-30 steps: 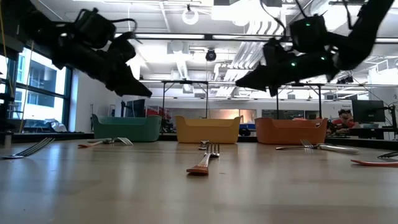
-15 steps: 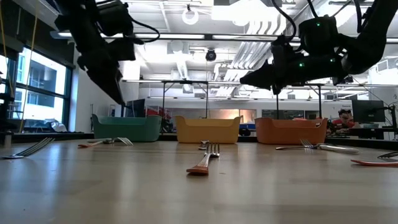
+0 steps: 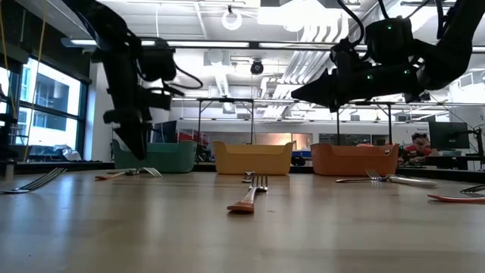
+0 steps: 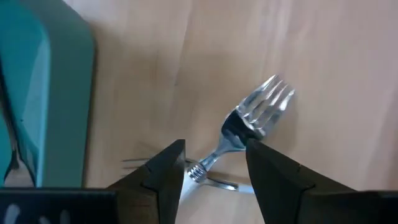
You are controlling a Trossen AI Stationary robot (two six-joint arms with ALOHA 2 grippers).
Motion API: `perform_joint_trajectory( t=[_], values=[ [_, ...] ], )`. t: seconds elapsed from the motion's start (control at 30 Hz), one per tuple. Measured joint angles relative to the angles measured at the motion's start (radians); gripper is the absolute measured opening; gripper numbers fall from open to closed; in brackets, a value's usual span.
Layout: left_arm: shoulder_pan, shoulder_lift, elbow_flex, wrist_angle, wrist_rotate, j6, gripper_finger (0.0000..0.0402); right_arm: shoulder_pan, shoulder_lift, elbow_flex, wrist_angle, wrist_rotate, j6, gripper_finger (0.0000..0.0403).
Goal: Sort silverware by color (type)
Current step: Put the white fork into the yellow bin
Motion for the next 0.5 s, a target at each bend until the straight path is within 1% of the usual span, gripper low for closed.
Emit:
perform_joint_trajectory(
  t=[0.3,0.4,0.5],
  values=[
    [-0.007,0.089,0.0,0.025,-0.004,0.102,0.0157,0.007,0.0,0.0,0.015,0.0,-0.02,0.0],
    [-0.007,0.109,0.0,0.025,-0.003,0.104,0.0145,0.007,0.0,0.0,0.014,0.0,-0.021,0.0],
    [-0.007,0.117,0.001,0.026,0.0,0.117,0.0122,0.007,0.0,0.0,0.012,0.0,-0.021,0.0]
  ],
)
